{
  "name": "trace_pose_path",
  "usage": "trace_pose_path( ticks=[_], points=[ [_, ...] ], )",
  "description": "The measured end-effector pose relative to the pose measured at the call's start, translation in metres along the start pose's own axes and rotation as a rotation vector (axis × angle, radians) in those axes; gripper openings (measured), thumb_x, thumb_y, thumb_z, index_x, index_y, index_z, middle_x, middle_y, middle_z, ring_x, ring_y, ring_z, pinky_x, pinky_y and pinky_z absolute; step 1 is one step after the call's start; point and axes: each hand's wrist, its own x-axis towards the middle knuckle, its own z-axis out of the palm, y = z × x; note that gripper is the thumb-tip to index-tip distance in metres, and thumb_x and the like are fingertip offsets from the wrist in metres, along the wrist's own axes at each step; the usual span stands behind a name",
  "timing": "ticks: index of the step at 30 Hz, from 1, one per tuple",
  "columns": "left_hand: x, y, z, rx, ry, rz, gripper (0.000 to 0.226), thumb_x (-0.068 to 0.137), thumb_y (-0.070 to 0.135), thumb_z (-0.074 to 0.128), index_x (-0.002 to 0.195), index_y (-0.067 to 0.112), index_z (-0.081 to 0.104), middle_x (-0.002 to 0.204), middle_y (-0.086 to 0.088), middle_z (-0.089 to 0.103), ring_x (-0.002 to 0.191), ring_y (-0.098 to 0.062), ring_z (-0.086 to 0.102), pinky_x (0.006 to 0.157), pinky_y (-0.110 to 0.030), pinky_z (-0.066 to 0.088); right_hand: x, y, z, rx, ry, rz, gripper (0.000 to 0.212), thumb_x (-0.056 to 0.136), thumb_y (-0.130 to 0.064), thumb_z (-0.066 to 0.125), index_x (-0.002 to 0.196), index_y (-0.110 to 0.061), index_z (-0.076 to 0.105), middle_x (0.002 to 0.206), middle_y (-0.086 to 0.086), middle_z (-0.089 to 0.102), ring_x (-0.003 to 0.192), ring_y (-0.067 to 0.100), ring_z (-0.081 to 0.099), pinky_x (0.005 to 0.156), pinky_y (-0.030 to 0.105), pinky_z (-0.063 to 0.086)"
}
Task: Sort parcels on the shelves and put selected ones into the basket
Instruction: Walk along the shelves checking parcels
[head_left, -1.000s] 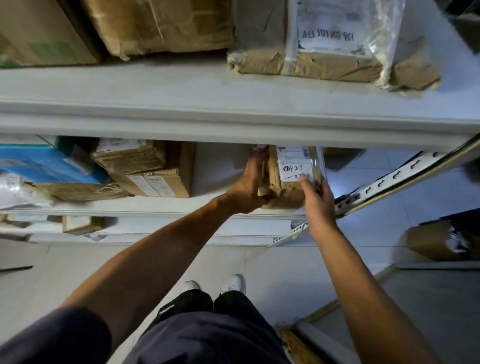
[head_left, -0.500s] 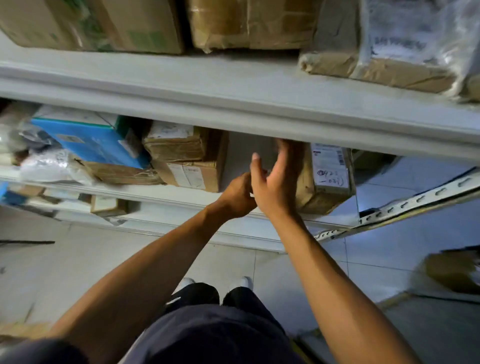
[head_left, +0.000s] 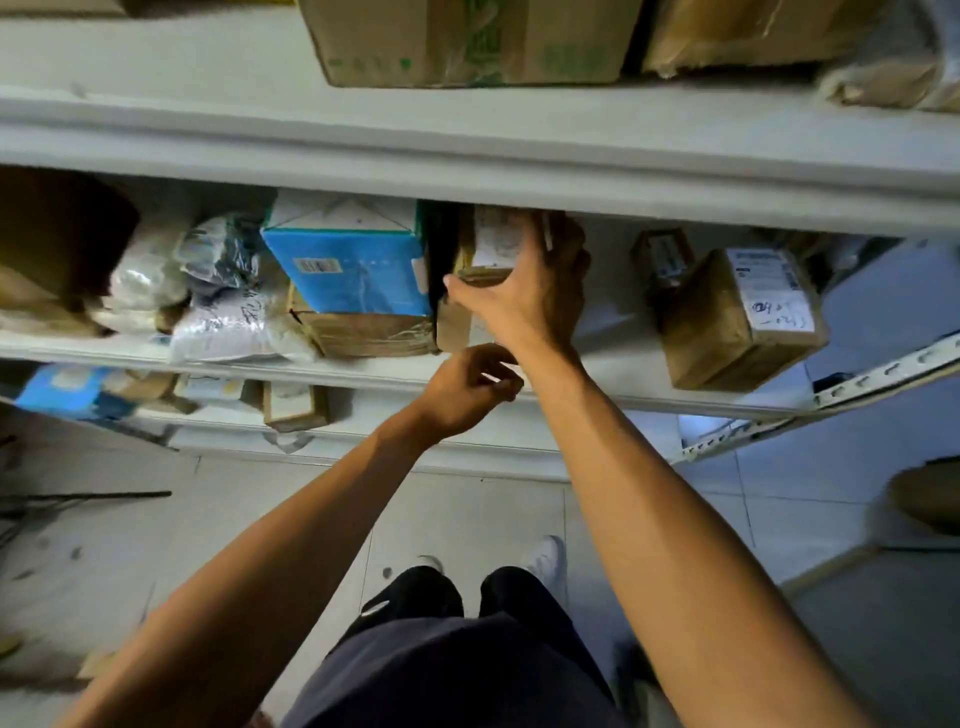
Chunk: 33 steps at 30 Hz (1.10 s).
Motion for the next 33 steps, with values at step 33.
trace_pose_path(
  ticks=[33],
  points=[
    [-0.034,0.059,0.006,-0.432,-0.147,-0.061,0.073,0.072,0.042,0.083,0.133,0.016,0.053,0.119,-0.007,0.067,0.114,-0.027,0.066,0.095,-0.042,0.057,-0.15,0.087,-0.076,1.903,-0.54,0.902,0.09,0.085,-0.075,0.033,0.145,-0.01,0.048,0.138,0.036,0.052,0.099,0.044,0.067,0.068,0.036,0.061]
  ],
)
